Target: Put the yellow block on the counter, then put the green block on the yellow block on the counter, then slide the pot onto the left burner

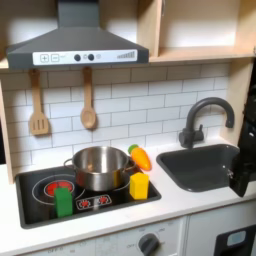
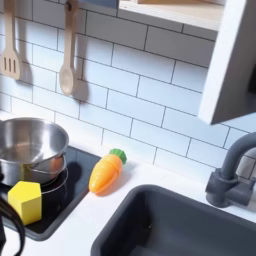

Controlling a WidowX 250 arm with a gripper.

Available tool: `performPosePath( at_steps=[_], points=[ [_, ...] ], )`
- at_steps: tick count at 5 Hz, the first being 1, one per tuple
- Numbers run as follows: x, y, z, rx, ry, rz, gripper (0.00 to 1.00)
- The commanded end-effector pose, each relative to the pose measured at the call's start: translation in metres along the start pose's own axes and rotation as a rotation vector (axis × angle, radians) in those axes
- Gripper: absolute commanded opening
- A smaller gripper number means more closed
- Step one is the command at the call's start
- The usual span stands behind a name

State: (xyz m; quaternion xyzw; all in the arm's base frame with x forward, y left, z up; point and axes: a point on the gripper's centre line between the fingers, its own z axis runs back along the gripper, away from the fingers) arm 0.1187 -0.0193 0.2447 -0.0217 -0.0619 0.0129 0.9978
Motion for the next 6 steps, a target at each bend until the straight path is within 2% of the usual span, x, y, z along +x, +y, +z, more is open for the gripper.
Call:
performPosePath(
  at_steps=[1, 2, 3, 4, 5, 6],
  points=[
    [0.000, 0.000, 0.000, 0.000, 0.002, 0.000, 1.00],
    [0.017, 0.003, -0.009, -0.009, -0.019, -0.025, 1.00],
    [0.038, 0.010, -0.012, 0.005, -0.053, -0.009, 1.00],
    [0.058, 0.016, -0.021, 0.015, -0.060, 0.015, 1.00],
    [0.084, 0.023, -0.025, 0.013, -0.083, 0.042, 1.00],
    [0.110, 0.032, -0.029, 0.041, -0.102, 0.061, 1.00]
  ],
)
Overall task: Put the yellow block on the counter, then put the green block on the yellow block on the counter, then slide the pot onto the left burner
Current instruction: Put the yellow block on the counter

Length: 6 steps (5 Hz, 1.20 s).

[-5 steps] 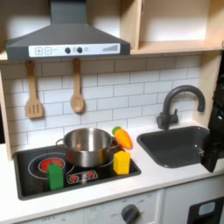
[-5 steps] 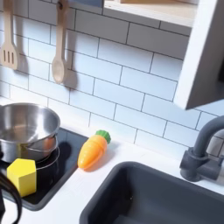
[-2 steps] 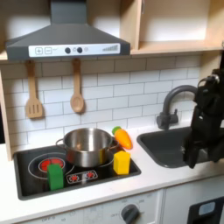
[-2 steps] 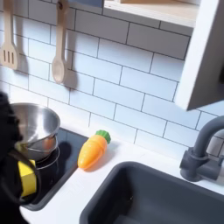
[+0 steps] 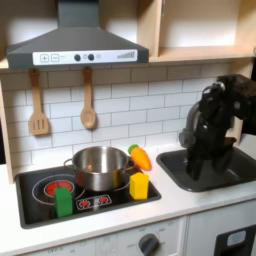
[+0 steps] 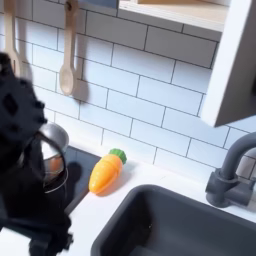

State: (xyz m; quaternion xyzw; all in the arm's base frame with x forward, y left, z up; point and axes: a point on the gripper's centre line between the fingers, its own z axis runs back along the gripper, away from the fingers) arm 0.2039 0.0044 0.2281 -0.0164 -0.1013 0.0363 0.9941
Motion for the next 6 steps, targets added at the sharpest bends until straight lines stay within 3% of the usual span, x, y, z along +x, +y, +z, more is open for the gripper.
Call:
performPosePath(
  at_steps=[1, 3, 6],
  points=[
    [0.047, 0.017, -0.011, 0.049, -0.020, 0.035, 1.00],
    [0.070, 0.035, -0.025, 0.075, -0.008, 0.087, 1.00],
    [0.078, 0.054, -0.044, 0.078, 0.028, 0.145, 1.00]
  ],
)
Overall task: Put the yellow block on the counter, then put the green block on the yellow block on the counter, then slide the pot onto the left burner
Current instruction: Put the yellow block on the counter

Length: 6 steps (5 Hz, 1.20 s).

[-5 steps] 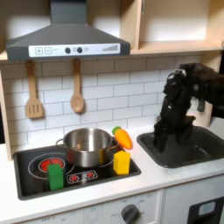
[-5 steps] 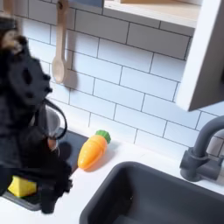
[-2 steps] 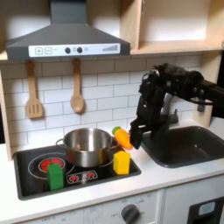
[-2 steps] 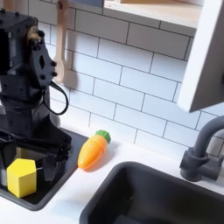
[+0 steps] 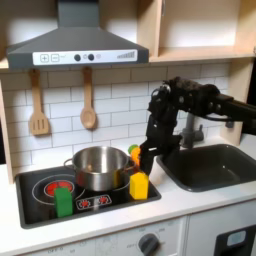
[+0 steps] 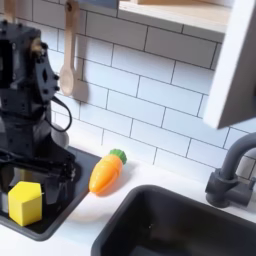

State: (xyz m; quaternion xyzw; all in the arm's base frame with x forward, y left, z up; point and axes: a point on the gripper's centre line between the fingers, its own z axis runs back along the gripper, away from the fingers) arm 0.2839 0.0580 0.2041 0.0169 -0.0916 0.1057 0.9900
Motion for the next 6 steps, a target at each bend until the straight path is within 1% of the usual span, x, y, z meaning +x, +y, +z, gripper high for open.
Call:
performPosePath(
  at_steps=[1, 2, 3, 4, 5, 6],
  points=[
    [0.005, 0.012, -0.012, 0.006, 0.023, 0.024, 1.00],
    [0.006, 0.017, -0.017, 0.020, 0.028, 0.038, 1.00],
    [0.013, 0.014, -0.024, 0.014, 0.031, 0.048, 1.00],
    [0.015, 0.010, -0.030, 0.015, 0.046, 0.040, 1.00],
    [0.019, 0.010, -0.037, 0.026, 0.065, 0.047, 1.00],
    [0.024, 0.005, -0.043, 0.032, 0.078, 0.045, 1.00]
  ],
)
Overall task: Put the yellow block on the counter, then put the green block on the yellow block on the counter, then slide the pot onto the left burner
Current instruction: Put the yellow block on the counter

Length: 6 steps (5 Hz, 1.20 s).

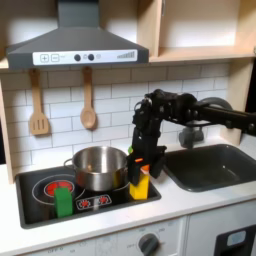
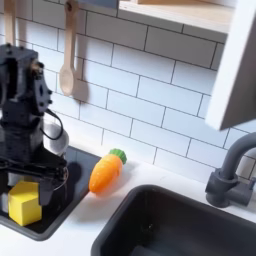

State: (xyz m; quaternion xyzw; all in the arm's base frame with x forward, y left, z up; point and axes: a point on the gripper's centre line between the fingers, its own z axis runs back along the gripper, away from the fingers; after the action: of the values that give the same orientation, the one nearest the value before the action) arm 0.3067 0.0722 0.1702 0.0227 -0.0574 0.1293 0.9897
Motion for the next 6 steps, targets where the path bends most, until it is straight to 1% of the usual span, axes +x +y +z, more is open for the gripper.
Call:
performPosePath(
  at_steps=[1, 2, 3, 4, 5, 6],
  points=[
    [0.009, -0.006, -0.007, 0.021, 0.019, 0.002, 1.00],
    [0.012, -0.006, -0.013, 0.032, 0.031, 0.003, 1.00],
    [0.012, -0.004, -0.015, 0.031, 0.033, 0.014, 1.00],
    [0.010, -0.001, -0.015, 0.040, 0.028, 0.014, 1.00],
    [0.011, -0.001, -0.016, 0.032, 0.015, 0.013, 1.00],
    [0.009, 0.002, -0.019, 0.050, 0.038, 0.013, 0.87]
  ],
)
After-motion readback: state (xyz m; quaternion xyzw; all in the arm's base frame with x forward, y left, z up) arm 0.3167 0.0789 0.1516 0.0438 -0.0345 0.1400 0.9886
